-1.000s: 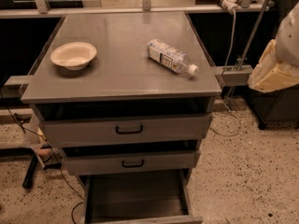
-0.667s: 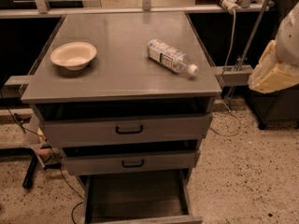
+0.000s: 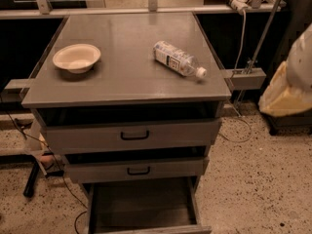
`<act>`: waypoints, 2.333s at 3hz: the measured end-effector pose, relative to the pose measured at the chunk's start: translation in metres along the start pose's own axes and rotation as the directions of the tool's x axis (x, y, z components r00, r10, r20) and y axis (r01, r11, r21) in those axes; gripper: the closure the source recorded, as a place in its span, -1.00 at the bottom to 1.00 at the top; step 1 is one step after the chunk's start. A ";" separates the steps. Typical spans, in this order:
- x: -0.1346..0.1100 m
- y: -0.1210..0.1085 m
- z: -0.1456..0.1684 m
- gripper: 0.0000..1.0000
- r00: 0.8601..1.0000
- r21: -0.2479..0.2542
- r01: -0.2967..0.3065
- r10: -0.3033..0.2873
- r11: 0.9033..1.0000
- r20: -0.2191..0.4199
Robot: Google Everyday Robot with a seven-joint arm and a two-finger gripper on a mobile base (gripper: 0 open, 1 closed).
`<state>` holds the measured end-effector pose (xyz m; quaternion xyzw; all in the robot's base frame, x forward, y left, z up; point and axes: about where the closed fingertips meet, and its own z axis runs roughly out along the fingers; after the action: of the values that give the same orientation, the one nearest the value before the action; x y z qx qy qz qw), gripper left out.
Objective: Close bottom drawer
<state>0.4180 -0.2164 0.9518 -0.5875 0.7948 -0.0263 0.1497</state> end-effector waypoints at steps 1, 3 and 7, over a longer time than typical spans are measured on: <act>0.018 0.045 0.035 1.00 0.995 -0.033 -0.096 0.096 0.995 -0.002; 0.058 0.142 0.162 1.00 0.972 -0.260 -0.233 0.226 0.937 -0.056; 0.057 0.260 0.349 1.00 0.924 -0.520 -0.370 0.366 0.770 -0.115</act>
Offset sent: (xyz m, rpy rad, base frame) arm -0.1298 -0.0023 -0.2431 0.0893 0.3560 -0.2270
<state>0.2553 -0.1433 0.5508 -0.4388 0.8704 0.2225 -0.0198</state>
